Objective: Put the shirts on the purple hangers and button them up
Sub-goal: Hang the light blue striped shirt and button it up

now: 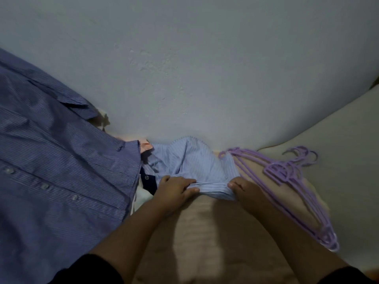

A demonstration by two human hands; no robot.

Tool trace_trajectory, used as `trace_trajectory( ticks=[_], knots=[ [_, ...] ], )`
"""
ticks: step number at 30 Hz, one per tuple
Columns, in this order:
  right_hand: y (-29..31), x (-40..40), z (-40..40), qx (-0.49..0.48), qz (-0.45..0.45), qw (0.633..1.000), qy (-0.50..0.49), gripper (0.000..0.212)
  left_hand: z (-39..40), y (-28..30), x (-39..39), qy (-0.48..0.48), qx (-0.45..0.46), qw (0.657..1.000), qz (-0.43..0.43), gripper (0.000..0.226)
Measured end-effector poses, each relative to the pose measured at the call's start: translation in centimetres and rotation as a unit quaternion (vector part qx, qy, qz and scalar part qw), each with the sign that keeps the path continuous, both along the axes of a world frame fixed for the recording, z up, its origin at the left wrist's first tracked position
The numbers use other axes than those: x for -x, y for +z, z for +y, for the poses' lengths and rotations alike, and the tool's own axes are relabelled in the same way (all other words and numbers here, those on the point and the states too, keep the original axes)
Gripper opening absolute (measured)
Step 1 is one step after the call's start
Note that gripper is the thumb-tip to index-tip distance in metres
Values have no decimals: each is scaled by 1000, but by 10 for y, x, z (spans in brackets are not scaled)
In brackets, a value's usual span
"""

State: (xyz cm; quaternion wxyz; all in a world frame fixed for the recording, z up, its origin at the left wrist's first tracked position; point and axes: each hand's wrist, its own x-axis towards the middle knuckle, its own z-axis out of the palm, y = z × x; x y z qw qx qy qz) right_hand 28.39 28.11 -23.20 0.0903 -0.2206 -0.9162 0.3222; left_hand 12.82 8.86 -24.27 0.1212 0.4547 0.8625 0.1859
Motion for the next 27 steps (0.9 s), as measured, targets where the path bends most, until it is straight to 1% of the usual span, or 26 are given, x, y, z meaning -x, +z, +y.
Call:
trace_trajectory(
  ticks=[2,4,6,8,9,11,12,14,15,17,19,21,22,23,25,26,27],
  knots=[
    [-2,-25,-1,8,-16,1000,-15,27,1,2,-19,-24,12,1000,-10,58],
    [-7,-50,-2,27,-34,998,-41,31,1,2,-38,-40,5,999,-29,61],
    [-11,-71,-3,53,-43,995,-70,32,2,0,-55,-48,-12,997,-57,59],
    [-14,-85,-2,65,-48,993,-83,40,2,-1,-65,-54,-22,996,-67,56],
    [-16,-90,-1,66,-55,993,-86,36,1,-3,-68,-55,-23,996,-60,57],
    [-16,-95,-2,54,-70,993,-83,26,-4,-4,-66,-51,-25,998,-28,68],
    [-16,-95,-3,50,-77,992,-82,26,-7,-5,-63,-45,-25,999,-11,75],
    [-11,-90,-9,35,-79,994,-68,36,-15,-5,-55,-32,-28,999,15,80],
    [-11,-85,-11,21,-83,995,-48,38,-19,-5,-51,-24,-35,999,20,79],
    [-8,-72,-18,1,-94,995,-18,35,-26,-4,-42,-8,-62,998,28,74],
    [-4,-55,-28,27,-65,997,-5,27,-32,-4,-32,15,-100,994,39,67],
    [-3,-33,-40,49,-26,998,5,17,-36,-2,-20,45,-117,991,46,63],
    [-4,-22,-46,50,-25,998,6,23,-39,0,-14,59,-120,990,49,60],
    [-4,-13,-52,39,-31,999,13,38,-42,0,-7,69,-123,989,50,54],
    [-8,6,-63,-18,-41,997,55,72,-48,-2,5,78,-128,987,53,49],
    [-13,15,-68,-53,-54,993,86,83,-50,-4,10,81,-126,987,51,49],
    [-18,22,-71,-85,-80,987,109,88,-52,-6,14,82,-119,988,44,50]
  ],
)
